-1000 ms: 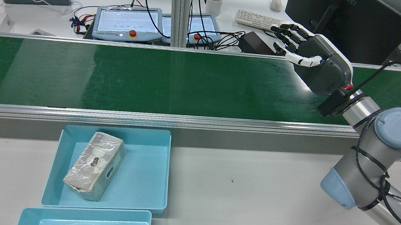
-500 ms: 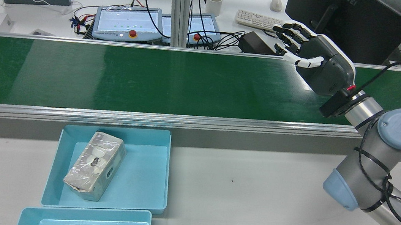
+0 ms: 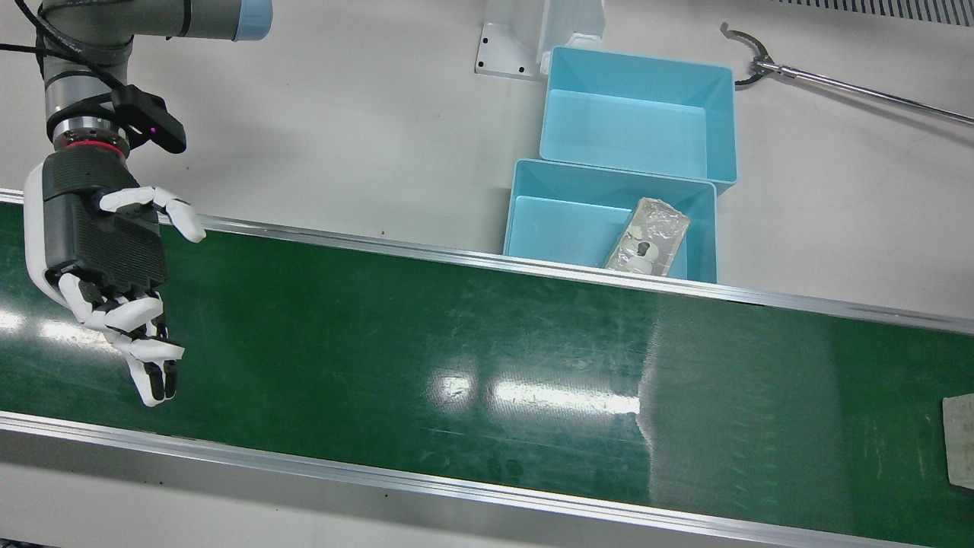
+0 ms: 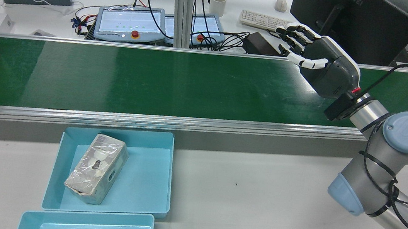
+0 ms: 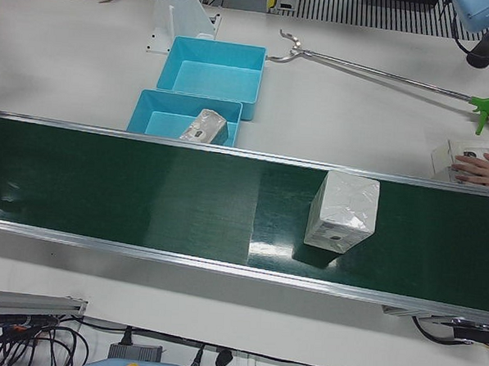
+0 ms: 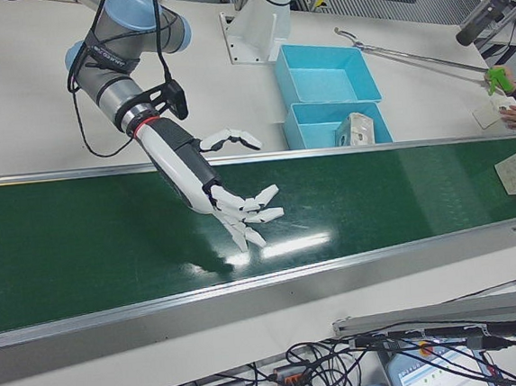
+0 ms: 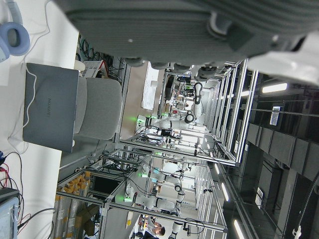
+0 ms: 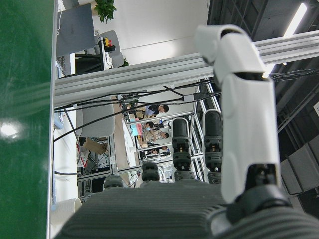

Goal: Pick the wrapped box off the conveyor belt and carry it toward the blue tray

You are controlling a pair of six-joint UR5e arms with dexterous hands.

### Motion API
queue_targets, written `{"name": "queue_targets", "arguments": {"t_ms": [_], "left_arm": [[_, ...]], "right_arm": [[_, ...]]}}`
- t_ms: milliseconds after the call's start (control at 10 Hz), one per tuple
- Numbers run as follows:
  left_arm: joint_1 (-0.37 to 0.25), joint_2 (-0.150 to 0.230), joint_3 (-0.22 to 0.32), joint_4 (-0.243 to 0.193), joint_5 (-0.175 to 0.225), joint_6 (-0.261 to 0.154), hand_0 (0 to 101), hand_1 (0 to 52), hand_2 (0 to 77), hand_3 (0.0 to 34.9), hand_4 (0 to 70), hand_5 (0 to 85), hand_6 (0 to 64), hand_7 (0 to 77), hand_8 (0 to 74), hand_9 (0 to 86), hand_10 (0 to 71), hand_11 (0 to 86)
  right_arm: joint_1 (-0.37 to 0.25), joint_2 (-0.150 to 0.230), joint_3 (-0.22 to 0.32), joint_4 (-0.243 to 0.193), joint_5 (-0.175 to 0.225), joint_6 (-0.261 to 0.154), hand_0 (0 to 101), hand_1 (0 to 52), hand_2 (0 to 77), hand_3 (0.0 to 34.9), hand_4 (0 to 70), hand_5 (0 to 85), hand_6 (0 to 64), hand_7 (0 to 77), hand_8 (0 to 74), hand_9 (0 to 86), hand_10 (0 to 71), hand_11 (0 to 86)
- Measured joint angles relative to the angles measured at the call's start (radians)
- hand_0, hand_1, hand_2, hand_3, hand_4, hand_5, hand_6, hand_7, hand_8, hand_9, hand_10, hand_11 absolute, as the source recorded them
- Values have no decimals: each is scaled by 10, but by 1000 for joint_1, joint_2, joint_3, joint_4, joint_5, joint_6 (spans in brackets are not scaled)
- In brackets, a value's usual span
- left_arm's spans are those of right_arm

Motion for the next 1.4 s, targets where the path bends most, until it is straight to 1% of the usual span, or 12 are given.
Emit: {"name": "queue_targets", "arguments": {"t_ms": [100,200,300,500,600,700,800,1000,1100,1200,1300,1400], "left_arm": [[0,0,0,0,0,0,0,0,5,0,0,11,5,0,0,0,5,0],[0,0,0,0,0,0,0,0,5,0,0,11,5,0,0,0,5,0],[0,0,0,0,0,0,0,0,5,0,0,11,5,0,0,0,0,0],[0,0,0,0,0,0,0,0,5,0,0,11,5,0,0,0,5,0],[0,0,0,0,0,0,0,0,5,0,0,11,5,0,0,0,5,0],[0,0,0,0,0,0,0,0,5,0,0,11,5,0,0,0,5,0],[0,0,0,0,0,0,0,0,5,0,0,11,5,0,0,0,5,0],[0,0,0,0,0,0,0,0,5,0,0,11,0,5,0,0,5,0],[0,0,0,0,0,0,0,0,5,0,0,11,5,0,0,0,0,0],[0,0,0,0,0,0,0,0,5,0,0,11,5,0,0,0,0,0],[0,0,0,0,0,0,0,0,5,0,0,11,5,0,0,0,5,0],[0,0,0,0,0,0,0,0,5,0,0,11,0,0,0,0,0,0]], "right_arm": [[-3,0,-1,0,0,-1,494,245,349,137,153,371,60,245,27,93,0,11],[-5,0,-1,-1,-1,-2,499,300,333,129,164,371,55,256,27,98,0,11],[-7,1,-1,-2,-1,-3,516,256,333,114,153,382,55,256,33,82,0,11],[-8,2,0,-3,-1,-3,544,240,333,112,158,398,71,267,27,98,0,16],[-8,2,0,-3,-1,-3,495,142,311,114,180,360,71,267,16,76,0,11],[-8,3,2,-3,-2,-3,495,142,311,114,180,360,71,267,16,76,0,11],[-9,3,2,-3,-2,-3,540,218,338,102,196,425,82,278,38,104,0,11],[-14,3,2,-5,-1,-3,510,158,267,93,169,355,65,256,11,65,0,11],[-15,3,2,-7,-1,-2,510,158,267,93,169,355,65,256,11,65,0,11],[-11,3,3,-8,0,-2,501,235,153,90,191,436,87,284,22,82,0,11],[-9,3,3,-9,0,-1,575,327,235,80,191,409,44,289,44,98,0,16],[-9,3,3,-10,0,0,575,175,202,80,191,409,44,289,44,98,0,16]]}}
